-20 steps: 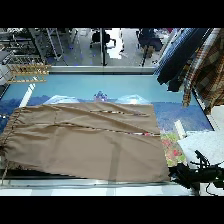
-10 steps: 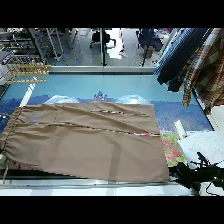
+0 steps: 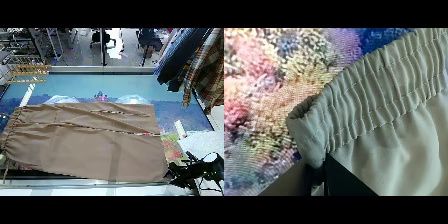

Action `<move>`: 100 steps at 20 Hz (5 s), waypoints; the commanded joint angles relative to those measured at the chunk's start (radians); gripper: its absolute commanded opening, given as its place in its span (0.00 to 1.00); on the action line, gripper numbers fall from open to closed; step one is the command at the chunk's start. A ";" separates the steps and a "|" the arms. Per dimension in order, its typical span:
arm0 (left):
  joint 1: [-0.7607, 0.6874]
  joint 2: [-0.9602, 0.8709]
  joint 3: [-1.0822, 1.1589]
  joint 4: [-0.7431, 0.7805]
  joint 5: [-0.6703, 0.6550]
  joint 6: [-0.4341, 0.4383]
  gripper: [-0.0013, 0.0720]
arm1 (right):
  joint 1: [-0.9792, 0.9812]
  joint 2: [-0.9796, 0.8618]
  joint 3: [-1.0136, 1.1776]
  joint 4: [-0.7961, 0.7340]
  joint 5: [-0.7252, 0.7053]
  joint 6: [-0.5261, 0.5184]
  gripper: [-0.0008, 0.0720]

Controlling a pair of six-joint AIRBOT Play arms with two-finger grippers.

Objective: Fold the clothes and pants, and hang the long-sleeved shirts on hangers.

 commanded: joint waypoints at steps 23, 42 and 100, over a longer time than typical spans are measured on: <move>0.012 0.066 0.134 -0.001 0.189 0.079 0.05 | 0.076 0.123 0.260 0.000 -0.103 0.063 0.04; -0.261 -0.051 0.500 -0.225 -0.068 -0.190 0.05 | 0.375 -0.558 0.966 0.122 -0.620 0.008 0.04; -0.375 -0.272 0.397 0.078 -0.019 -0.387 0.17 | 0.454 -0.820 0.879 0.272 -0.483 0.300 0.77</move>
